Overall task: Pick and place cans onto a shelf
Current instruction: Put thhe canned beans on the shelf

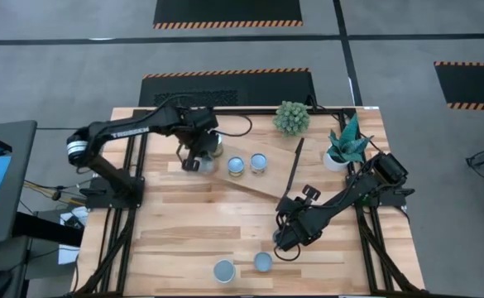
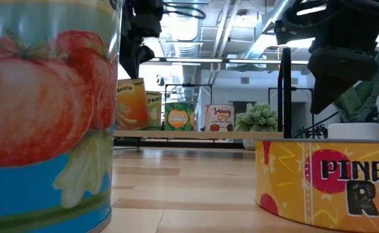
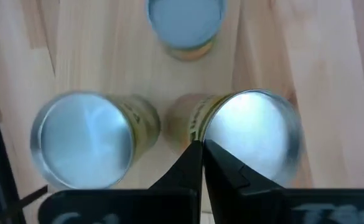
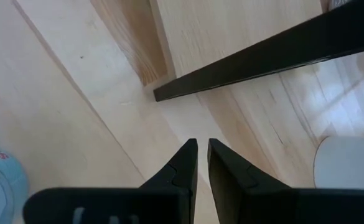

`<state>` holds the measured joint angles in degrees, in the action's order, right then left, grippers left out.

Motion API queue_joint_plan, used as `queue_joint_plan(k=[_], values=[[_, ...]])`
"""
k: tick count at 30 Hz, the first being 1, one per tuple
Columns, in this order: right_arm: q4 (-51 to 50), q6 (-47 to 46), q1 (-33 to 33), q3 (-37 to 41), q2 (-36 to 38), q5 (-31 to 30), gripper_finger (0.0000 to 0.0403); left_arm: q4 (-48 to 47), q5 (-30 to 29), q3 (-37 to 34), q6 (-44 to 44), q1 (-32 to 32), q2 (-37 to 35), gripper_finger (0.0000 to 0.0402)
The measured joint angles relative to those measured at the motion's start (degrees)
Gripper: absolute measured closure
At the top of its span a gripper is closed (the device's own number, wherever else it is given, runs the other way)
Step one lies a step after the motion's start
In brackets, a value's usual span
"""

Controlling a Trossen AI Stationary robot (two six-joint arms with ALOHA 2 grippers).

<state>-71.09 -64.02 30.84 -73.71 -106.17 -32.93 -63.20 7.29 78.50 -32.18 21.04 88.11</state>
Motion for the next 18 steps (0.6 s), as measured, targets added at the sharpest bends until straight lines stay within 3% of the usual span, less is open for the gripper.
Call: queue_joint_plan(k=[6, 18], values=[[-0.1, -0.4, 0.7, 0.0, 0.0, 0.0, 0.0342, -1.9, -1.8, 3.2, -0.3, 2.6, 3.8, 0.0401], [-0.2, -1.1, 1.8, 0.0, 0.0, 0.1, 0.0342, -1.2, -4.7, 3.5, -1.4, 5.0, 4.5, 0.0401]])
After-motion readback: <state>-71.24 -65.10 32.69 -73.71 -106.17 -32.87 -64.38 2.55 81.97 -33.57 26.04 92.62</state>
